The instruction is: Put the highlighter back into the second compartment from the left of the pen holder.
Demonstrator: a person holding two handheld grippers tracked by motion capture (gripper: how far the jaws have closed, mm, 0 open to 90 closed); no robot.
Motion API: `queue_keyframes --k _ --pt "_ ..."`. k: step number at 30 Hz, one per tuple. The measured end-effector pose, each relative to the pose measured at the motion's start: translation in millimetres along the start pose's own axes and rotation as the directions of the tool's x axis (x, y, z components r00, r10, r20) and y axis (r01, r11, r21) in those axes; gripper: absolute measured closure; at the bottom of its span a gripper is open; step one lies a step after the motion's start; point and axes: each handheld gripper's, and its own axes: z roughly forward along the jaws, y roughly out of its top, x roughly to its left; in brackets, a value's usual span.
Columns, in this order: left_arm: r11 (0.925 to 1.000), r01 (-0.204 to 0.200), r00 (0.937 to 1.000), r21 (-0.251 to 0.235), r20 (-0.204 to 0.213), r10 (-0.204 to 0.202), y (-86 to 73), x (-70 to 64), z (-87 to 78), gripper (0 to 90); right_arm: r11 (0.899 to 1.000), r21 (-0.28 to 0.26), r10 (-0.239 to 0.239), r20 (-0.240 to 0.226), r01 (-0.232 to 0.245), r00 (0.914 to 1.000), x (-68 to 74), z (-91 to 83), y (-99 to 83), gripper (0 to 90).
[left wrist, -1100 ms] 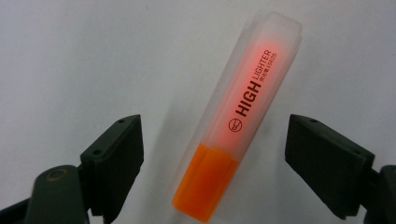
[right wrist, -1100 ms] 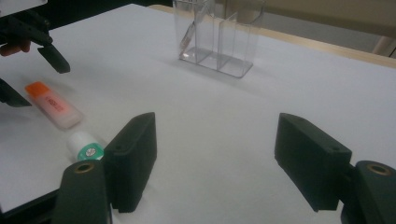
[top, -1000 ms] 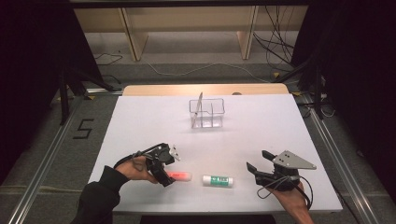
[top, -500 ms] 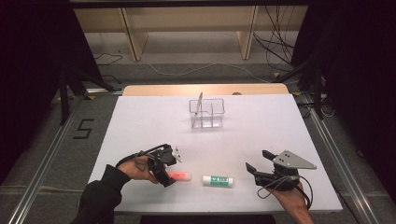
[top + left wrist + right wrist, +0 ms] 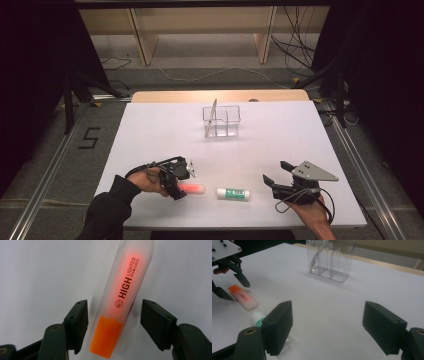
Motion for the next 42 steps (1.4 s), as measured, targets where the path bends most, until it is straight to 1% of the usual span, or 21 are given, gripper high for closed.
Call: queue_keyframes --k 2,5,6,7,9,10,12,14,16,17,19,20,24,27,30,32,33,35,37,39,42 --pt "0.9998 -0.017 0.9998 0.01 -0.005 0.017 0.1 0.4 -0.2 42.8 1.0 0.0 -0.001 0.0 0.001 1.0 0.1 0.0 0.0 25.2" --pt "0.9994 -0.034 0.9994 0.008 -0.008 0.034 0.5 0.0 0.7 45.6 1.0 0.0 0.002 0.001 -0.002 1.0 0.4 -0.1 0.0 25.2" --pt "0.9988 -0.047 0.9989 0.015 -0.006 0.047 1.1 0.1 0.8 46.3 1.0 -0.001 0.001 0.0 -0.001 1.0 0.3 -0.1 0.0 25.3" --pt "0.9987 -0.049 0.9988 0.016 -0.006 0.049 1.4 -0.3 1.5 47.1 1.0 -0.002 -0.001 -0.001 0.001 1.0 0.3 0.2 -0.1 25.2" --pt "0.9971 -0.069 0.9976 0.032 -0.003 0.069 2.3 -1.2 3.7 48.6 1.0 -0.002 0.0 -0.002 0.0 1.0 0.5 0.5 -0.1 25.2" --pt "0.9978 -0.061 0.9981 0.027 -0.006 0.061 2.7 -2.5 5.3 49.1 1.0 0.001 0.001 0.0 -0.001 1.0 0.9 0.3 0.0 25.2" --pt "0.9967 -0.076 0.9971 0.03 -0.003 0.076 3.5 -2.5 5.2 50.5 1.0 0.002 0.001 0.0 -0.001 1.0 1.0 0.2 0.1 25.2" --pt "0.9962 -0.081 0.9965 0.032 -0.015 0.082 3.9 -2.5 4.4 53.5 1.0 0.001 0.0 0.0 0.0 1.0 0.9 0.2 0.0 25.3" --pt "0.9956 -0.085 0.9964 0.039 -0.005 0.085 4.3 -2.2 4.9 55.9 1.0 -0.002 0.0 -0.003 0.0 1.0 0.7 0.4 0.0 25.3" --pt "0.9939 -0.099 0.9951 0.049 -0.001 0.099 4.7 -1.6 4.3 56.9 1.0 0.002 0.0 0.0 0.0 1.0 0.9 0.2 0.0 25.4" --pt "0.9938 -0.102 0.9948 0.045 -0.003 0.102 4.8 -2.2 4.5 57.7 1.0 -0.003 0.002 -0.001 -0.002 1.0 1.1 0.2 0.1 25.4" --pt "0.9927 -0.109 0.994 0.051 0.004 0.109 5.1 -2.1 4.5 58.5 1.0 -0.004 0.002 -0.002 -0.002 1.0 1.0 0.2 0.1 25.4" --pt "0.9921 -0.116 0.9931 0.047 0.02 0.115 5.1 -1.3 4.6 61.5 1.0 -0.002 0.001 -0.003 -0.001 1.0 1.3 0.3 0.1 25.5" --pt "0.9932 -0.11 0.9935 0.039 0.034 0.108 4.6 -0.7 4.7 65.2 1.0 -0.001 0.0 -0.003 0.0 1.0 1.4 0.4 0.0 25.5" --pt "0.993 -0.11 0.9931 0.043 0.044 0.108 4.4 1.2 4.4 65.7 1.0 0.001 -0.002 -0.002 0.002 1.0 1.8 0.8 0.1 25.5" --pt "0.9962 -0.081 0.9956 0.033 0.049 0.079 4.0 1.6 4.9 65.9 1.0 0.001 -0.008 -0.005 0.008 1.0 2.2 0.9 0.2 25.5" --pt "0.9959 -0.081 0.9953 0.04 0.056 0.079 4.0 2.6 4.5 66.0 1.0 -0.001 -0.007 -0.008 0.007 0.9999 2.3 0.8 0.2 25.5" --pt "0.9972 -0.065 0.9954 0.036 0.073 0.063 3.7 4.0 3.6 66.0 1.0 -0.002 -0.006 -0.008 0.006 1.0 2.3 0.8 0.2 25.5" --pt "0.9985 -0.049 0.9946 0.024 0.092 0.047 4.3 5.4 1.8 66.1 1.0 -0.002 -0.009 -0.007 0.009 0.9999 1.9 0.8 0.2 25.5" --pt "0.9996 -0.021 0.9954 0.018 0.094 0.019 5.9 5.4 -1.1 66.1 1.0 -0.002 -0.006 -0.007 0.006 1.0 2.3 0.9 0.3 25.5" --pt "1.0 0.0 0.9939 -0.007 0.11 0.001 8.7 5.5 -6.4 66.1 1.0 0.0 -0.007 -0.008 0.007 0.9999 2.8 0.8 0.5 25.5"
